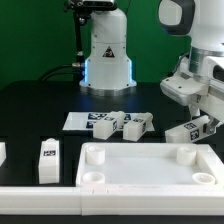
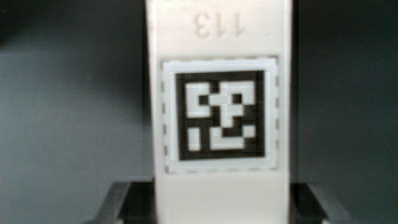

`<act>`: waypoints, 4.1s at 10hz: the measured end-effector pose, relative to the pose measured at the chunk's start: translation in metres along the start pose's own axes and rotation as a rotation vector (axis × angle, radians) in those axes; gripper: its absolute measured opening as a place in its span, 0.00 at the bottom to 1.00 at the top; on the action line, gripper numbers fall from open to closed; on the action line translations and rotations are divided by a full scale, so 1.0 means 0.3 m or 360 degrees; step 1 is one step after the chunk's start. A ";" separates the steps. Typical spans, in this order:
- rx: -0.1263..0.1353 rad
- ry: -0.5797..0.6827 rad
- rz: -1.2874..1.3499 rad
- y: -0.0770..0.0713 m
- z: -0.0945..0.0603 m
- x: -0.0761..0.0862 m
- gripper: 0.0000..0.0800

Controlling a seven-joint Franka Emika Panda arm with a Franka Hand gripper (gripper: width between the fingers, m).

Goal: Assemble desk

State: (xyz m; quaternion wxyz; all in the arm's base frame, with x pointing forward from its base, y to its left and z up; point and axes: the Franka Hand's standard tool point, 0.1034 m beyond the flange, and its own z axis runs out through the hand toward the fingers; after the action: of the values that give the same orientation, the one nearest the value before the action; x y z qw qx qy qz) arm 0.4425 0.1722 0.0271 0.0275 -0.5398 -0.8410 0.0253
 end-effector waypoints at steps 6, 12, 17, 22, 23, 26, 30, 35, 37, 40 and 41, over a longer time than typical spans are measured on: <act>-0.0044 -0.0072 -0.0693 -0.144 0.019 0.010 0.36; -0.0104 -0.0257 -0.0364 -0.127 -0.076 0.068 0.79; -0.0128 -0.0398 -0.0091 -0.059 -0.115 0.063 0.81; -0.0037 -0.0429 0.0649 -0.028 -0.143 -0.015 0.81; -0.0040 -0.0427 0.0696 -0.033 -0.138 -0.012 0.81; -0.0075 -0.0424 0.0975 -0.034 -0.136 -0.011 0.81; 0.0022 -0.0359 0.2036 -0.004 -0.143 -0.082 0.81; 0.0023 -0.0348 0.2684 -0.012 -0.139 -0.048 0.81; 0.0077 -0.0309 0.3142 -0.015 -0.124 -0.096 0.81; 0.0359 -0.0133 0.3886 -0.029 -0.093 -0.176 0.81; 0.0368 -0.0136 0.3951 -0.030 -0.094 -0.188 0.81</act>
Offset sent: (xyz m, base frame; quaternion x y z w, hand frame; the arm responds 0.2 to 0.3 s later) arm -0.0609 0.0039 0.0083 -0.0586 0.0187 -0.2364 0.9697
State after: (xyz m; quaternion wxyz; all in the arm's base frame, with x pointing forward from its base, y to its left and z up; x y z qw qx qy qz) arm 0.4600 0.1175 0.0550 0.0050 -0.9618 0.2433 0.1255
